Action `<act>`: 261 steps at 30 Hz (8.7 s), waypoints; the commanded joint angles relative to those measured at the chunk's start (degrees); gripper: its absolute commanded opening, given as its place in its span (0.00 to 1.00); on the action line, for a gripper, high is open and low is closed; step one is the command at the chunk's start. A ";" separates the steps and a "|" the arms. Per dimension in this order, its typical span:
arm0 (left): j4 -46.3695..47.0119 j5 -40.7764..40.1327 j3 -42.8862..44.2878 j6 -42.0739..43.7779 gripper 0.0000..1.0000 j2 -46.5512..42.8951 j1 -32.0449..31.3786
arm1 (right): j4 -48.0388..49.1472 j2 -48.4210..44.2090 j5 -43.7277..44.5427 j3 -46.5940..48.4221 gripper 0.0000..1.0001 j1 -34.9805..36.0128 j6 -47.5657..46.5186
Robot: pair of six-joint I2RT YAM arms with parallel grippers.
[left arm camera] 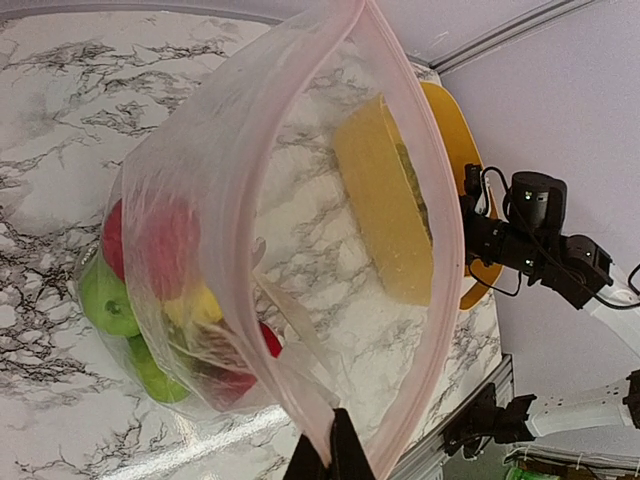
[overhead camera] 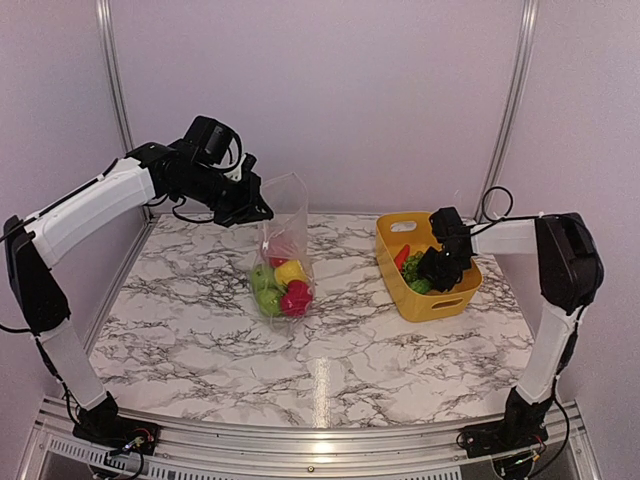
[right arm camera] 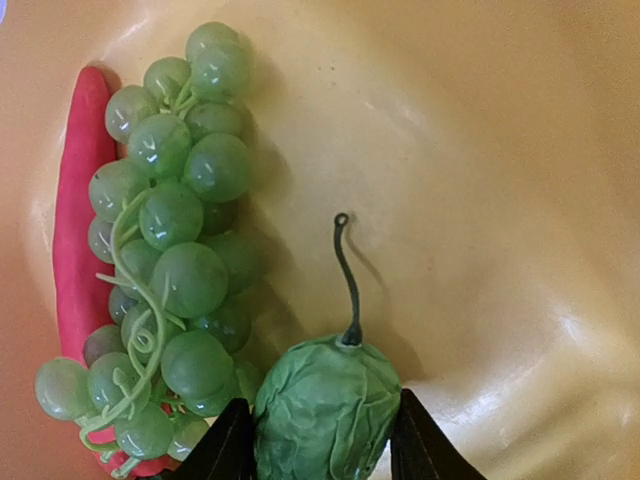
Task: Place the food in the zip-top bag and seal the zipper
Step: Pick up the fake vegetable from the bin, then place the fake vegetable in the zipper food storage bag, then adjust the zipper food storage bag at the center of the board, then pick up the fake fruit from the bin.
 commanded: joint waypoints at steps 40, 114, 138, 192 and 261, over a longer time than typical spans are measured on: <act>1.36 4.09 6.22 -0.94 0.00 6.84 -3.72 | 17.29 -21.86 -6.54 14.84 0.00 17.47 -26.00; 1.09 1.45 2.21 -0.19 0.00 1.66 -4.75 | -3.74 -0.56 2.40 34.60 0.70 30.32 -25.09; -5.77 -8.13 6.36 -1.37 0.22 2.92 -4.74 | -8.32 0.75 -4.14 43.24 0.00 31.26 -22.19; -9.39 -5.66 8.99 3.85 0.00 6.10 -4.66 | -4.92 -9.50 -1.95 2.24 0.47 6.14 -21.10; -8.83 -6.16 6.28 9.03 0.00 6.86 -4.66 | -4.64 -14.04 1.15 9.88 0.00 2.39 -24.24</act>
